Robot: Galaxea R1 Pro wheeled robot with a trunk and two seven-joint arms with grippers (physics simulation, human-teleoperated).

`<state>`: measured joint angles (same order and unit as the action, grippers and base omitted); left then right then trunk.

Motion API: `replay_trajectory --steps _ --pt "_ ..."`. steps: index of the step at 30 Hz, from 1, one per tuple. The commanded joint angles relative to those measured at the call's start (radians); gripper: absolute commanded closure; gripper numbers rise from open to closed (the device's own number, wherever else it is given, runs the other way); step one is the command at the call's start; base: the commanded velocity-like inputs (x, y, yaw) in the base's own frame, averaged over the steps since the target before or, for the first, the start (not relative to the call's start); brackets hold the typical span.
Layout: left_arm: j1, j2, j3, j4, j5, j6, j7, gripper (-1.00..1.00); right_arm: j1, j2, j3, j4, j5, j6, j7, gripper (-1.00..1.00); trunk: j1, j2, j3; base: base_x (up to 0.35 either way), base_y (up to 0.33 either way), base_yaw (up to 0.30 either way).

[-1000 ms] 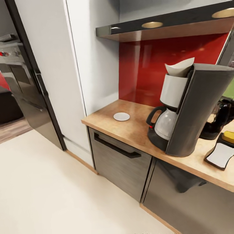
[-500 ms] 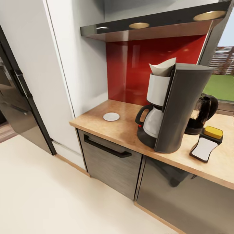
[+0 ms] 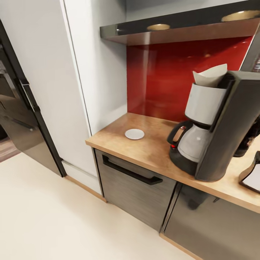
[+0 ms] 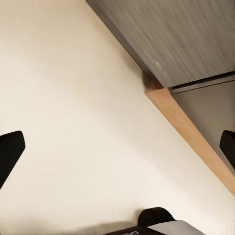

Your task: Set up a coffee station on the kitchen countertop: keep the coffee maker on the countertop, move the bottle of coffee from the kitchen shelf to the counter next to the coffee maker, place a paper coffee filter on top of the coffee maker, put the saucer next to the coffee maker with the coffee cup on the saucer, and place the electric kettle next to the coffee maker.

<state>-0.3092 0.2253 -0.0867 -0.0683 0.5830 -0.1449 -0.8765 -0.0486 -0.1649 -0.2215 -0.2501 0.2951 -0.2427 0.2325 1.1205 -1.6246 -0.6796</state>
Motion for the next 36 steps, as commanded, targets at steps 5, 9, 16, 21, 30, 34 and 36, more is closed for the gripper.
replay_trajectory --steps 5,9,16,21,30,34,36 --pt "-0.001 0.000 -0.008 0.001 0.005 -0.007 -0.001 -1.00 0.000 0.000 -0.007 0.000 0.009 -0.002 0.006 -1.00 0.000 0.000 -0.001 0.220 0.262 0.000" --pt "-0.001 0.000 -0.008 0.001 0.005 -0.007 -0.001 -1.00 0.000 -0.001 -0.007 0.000 0.009 -0.001 0.006 -1.00 0.000 0.000 -0.001 0.202 0.232 -0.071" --pt "-0.001 0.000 -0.008 0.001 0.005 -0.007 -0.001 -1.00 0.000 -0.001 -0.008 0.000 0.009 -0.001 0.006 -1.00 0.000 0.000 -0.001 0.061 0.068 -0.230" --pt "-0.001 0.000 -0.008 0.001 0.005 -0.007 -0.001 -1.00 0.000 -0.001 -0.008 0.000 0.009 -0.001 0.006 -1.00 0.000 0.000 -0.001 0.011 0.012 -0.268" --pt "-0.001 0.000 -0.008 0.001 0.005 -0.007 -0.001 -1.00 0.000 -0.001 -0.008 0.000 0.009 -0.001 0.005 -1.00 0.000 0.000 -0.001 0.001 0.001 -0.275" --pt "-0.001 0.000 -0.008 0.001 0.005 -0.007 -0.001 -1.00 0.000 -0.001 -0.008 0.000 0.009 -0.001 0.005 -1.00 0.000 0.000 -0.001 0.000 0.000 -0.276" --pt "-0.001 0.000 -0.008 0.001 0.005 -0.007 -0.001 -1.00 0.000 -0.001 -0.008 0.000 0.009 -0.001 0.005 -1.00 0.000 0.000 -0.001 0.000 0.000 -0.272"
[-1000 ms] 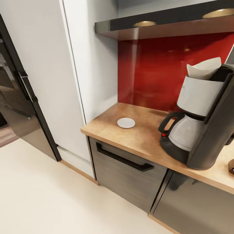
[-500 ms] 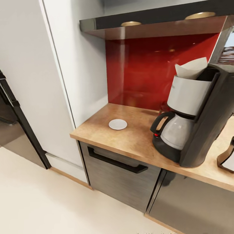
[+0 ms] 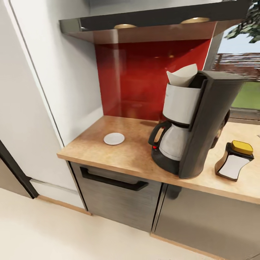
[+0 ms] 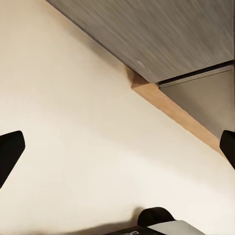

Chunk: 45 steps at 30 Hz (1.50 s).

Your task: Set up a coffee station on the kitchen countertop: keep the coffee maker on the countertop, move the bottle of coffee from the kitchen shelf to the counter next to the coffee maker, place a paper coffee filter on top of the coffee maker, put the saucer next to the coffee maker with the coffee cup on the saucer, and place the electric kettle next to the coffee maker.

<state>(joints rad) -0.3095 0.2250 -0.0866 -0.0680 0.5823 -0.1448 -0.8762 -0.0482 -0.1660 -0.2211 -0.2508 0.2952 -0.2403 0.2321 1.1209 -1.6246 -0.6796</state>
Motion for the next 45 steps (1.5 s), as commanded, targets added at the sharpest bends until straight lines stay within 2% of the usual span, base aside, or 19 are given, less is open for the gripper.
replay_trajectory --steps 1,9,33,45 --pt "0.000 0.000 -0.008 0.000 0.006 -0.007 -0.001 -1.00 -0.001 0.000 -0.009 0.001 0.008 -0.004 0.006 -1.00 0.000 0.000 -0.001 0.000 0.010 -0.208" --pt "0.000 0.000 -0.008 0.000 0.006 -0.007 -0.001 -1.00 -0.001 0.001 -0.009 0.001 0.008 -0.004 0.006 -1.00 0.000 0.000 -0.001 0.044 0.175 -0.072" --pt "0.000 0.000 -0.008 0.000 0.006 -0.007 -0.001 -1.00 -0.001 0.000 -0.009 0.001 0.008 -0.002 0.006 -1.00 0.000 0.000 -0.001 0.043 0.298 -0.006" --pt "0.000 0.000 -0.008 0.000 0.006 -0.007 -0.001 -1.00 -0.001 0.000 -0.008 0.001 0.008 -0.002 0.007 -1.00 0.000 0.000 -0.001 0.000 0.067 -0.213"
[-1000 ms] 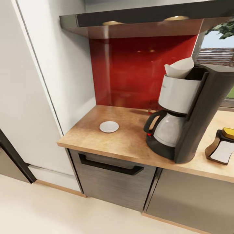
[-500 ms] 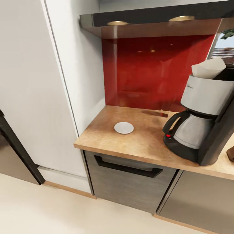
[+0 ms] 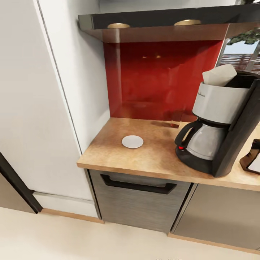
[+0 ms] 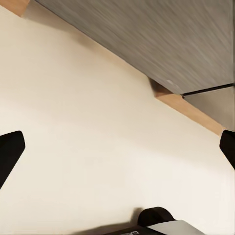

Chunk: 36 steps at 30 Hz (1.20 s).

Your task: Set up a coffee station on the kitchen countertop: keep the coffee maker on the countertop, move the bottle of coffee from the kitchen shelf to the counter next to the coffee maker, place a paper coffee filter on top of the coffee maker, put the saucer next to the coffee maker with the coffee cup on the saucer, and place the electric kettle next to the coffee maker.

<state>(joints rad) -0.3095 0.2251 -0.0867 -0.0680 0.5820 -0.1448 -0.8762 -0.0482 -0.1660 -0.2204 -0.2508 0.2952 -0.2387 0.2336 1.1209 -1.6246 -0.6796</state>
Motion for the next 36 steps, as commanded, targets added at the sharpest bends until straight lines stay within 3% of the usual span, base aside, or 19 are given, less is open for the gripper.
replay_trajectory --steps 1,14,36 --pt "0.000 0.000 -0.008 0.001 0.006 -0.007 -0.001 -1.00 -0.001 0.000 -0.009 0.001 0.008 -0.004 0.006 -1.00 0.000 0.000 -0.001 0.000 0.004 -0.258" --pt "0.000 0.000 -0.008 0.001 0.006 -0.007 -0.001 -1.00 -0.001 0.000 -0.010 0.001 0.008 -0.004 0.006 -1.00 0.000 0.000 -0.001 0.000 0.009 -0.254" --pt "0.000 0.000 -0.008 0.001 0.006 -0.008 -0.002 -1.00 -0.001 0.000 -0.009 0.000 0.008 -0.004 0.011 -1.00 0.000 0.000 0.001 -0.012 0.117 -0.029"
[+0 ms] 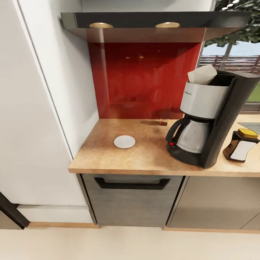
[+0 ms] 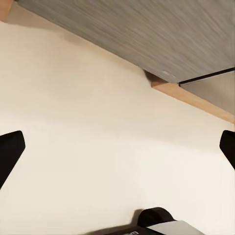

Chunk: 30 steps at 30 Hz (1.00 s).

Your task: Set up a coffee station on the kitchen countertop: keep the coffee maker on the countertop, move the bottle of coffee from the kitchen shelf to the counter next to the coffee maker, place a paper coffee filter on top of the coffee maker, put the saucer next to the coffee maker with the coffee cup on the saucer, and place the electric kettle next to the coffee maker.

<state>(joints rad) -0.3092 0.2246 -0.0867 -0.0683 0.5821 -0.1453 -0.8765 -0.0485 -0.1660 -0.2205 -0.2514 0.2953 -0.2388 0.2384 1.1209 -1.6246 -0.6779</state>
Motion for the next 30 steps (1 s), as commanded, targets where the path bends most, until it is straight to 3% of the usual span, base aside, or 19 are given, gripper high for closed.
replay_trajectory --steps 1,5,11,12,17,21,23,24,25,30 --pt "-0.001 0.000 -0.008 0.001 0.006 -0.007 -0.001 -1.00 -0.001 0.000 -0.009 0.000 0.008 -0.004 0.009 -1.00 0.000 0.000 -0.001 -0.005 0.013 -0.017" --pt "-0.001 0.001 -0.009 -0.001 0.006 -0.007 -0.004 -1.00 -0.001 0.000 -0.010 -0.002 0.007 -0.004 0.061 -1.00 0.000 0.000 -0.001 -0.002 0.006 -0.008" --pt "-0.001 0.001 -0.017 -0.010 0.006 -0.007 -0.016 -1.00 -0.002 -0.003 -0.013 -0.025 0.003 -0.005 0.238 -1.00 0.000 0.000 -0.001 -0.001 0.002 -0.002" --pt "-0.001 0.001 -0.027 -0.012 0.005 -0.007 -0.028 -1.00 -0.002 -0.004 -0.014 -0.050 0.003 -0.005 0.293 -1.00 0.000 0.000 -0.001 0.000 0.000 0.000" --pt "-0.001 0.001 -0.070 -0.042 0.002 -0.006 -0.089 -1.00 -0.002 -0.006 -0.014 -0.141 0.001 -0.004 0.395 -1.00 0.000 0.000 -0.001 0.000 0.000 0.000" --pt "-0.001 0.003 -0.126 -0.143 -0.010 0.009 -0.178 -1.00 -0.002 -0.004 -0.014 -0.247 -0.001 0.001 0.486 -1.00 0.000 0.000 -0.001 0.000 0.000 0.000" --pt "-0.001 0.005 -0.151 -0.211 -0.014 0.048 -0.221 -1.00 -0.001 -0.002 -0.013 -0.320 -0.002 0.006 0.568 -1.00 0.000 0.000 -0.001 0.000 0.000 0.000" --pt "-0.001 0.008 -0.167 -0.313 -0.017 0.113 -0.251 -1.00 -0.001 0.002 -0.013 -0.427 -0.007 0.046 0.690 -1.00 0.000 0.000 -0.001 0.000 0.000 0.000" --pt "-0.001 0.013 -0.172 -0.366 -0.018 0.144 -0.262 -1.00 -0.001 0.003 -0.013 -0.483 -0.015 0.099 0.739 -1.00 0.000 0.000 -0.001 0.000 0.000 0.000" --pt "-0.001 0.042 -0.181 -0.521 -0.020 0.250 -0.305 -1.00 -0.001 0.028 -0.012 -0.660 -0.051 0.280 0.842 -1.00 0.000 0.000 -0.001 0.000 0.000 0.000"
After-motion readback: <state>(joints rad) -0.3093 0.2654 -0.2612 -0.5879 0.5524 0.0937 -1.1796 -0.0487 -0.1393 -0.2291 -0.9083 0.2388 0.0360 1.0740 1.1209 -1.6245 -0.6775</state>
